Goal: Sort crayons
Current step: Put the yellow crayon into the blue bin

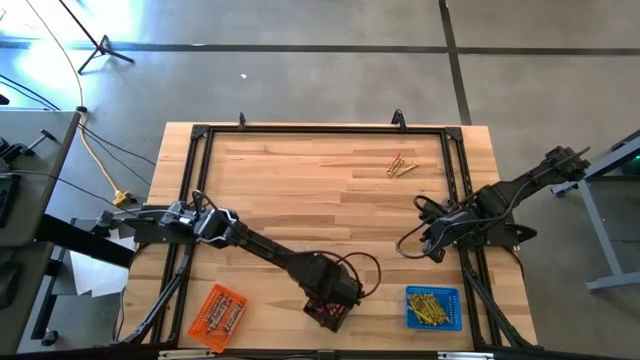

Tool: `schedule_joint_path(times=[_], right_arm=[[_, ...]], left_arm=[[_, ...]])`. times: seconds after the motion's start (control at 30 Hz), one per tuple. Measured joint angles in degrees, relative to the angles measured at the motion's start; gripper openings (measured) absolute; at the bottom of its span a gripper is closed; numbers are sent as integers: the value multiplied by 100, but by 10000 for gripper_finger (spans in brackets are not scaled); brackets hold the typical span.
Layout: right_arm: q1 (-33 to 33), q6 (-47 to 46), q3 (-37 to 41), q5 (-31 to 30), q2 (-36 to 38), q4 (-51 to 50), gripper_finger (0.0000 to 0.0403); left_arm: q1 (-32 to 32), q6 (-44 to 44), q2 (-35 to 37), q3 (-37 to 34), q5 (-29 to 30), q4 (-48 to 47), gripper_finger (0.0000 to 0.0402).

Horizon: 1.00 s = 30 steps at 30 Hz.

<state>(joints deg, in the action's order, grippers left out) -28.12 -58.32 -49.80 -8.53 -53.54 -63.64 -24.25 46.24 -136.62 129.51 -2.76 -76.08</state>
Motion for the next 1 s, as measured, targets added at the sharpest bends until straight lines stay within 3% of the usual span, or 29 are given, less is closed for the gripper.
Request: schedule_joint_path(times=[0.27,0.5,0.77,1.0], right_arm=[[257,-293,0,-692,-2,-502,75],[1789,382,0,-1279,-45,-492,75],[4180,1837,0,-560,-582,161,75],[5343,5054,0,416,-1685,742,75]], left_arm=[[101,-287,51,4,-192,91,100],[647,-962,456,7,787,-54,101],[1490,-1999,1126,7,2306,-266,101],[2191,-2910,1676,9,2938,-883,101]])
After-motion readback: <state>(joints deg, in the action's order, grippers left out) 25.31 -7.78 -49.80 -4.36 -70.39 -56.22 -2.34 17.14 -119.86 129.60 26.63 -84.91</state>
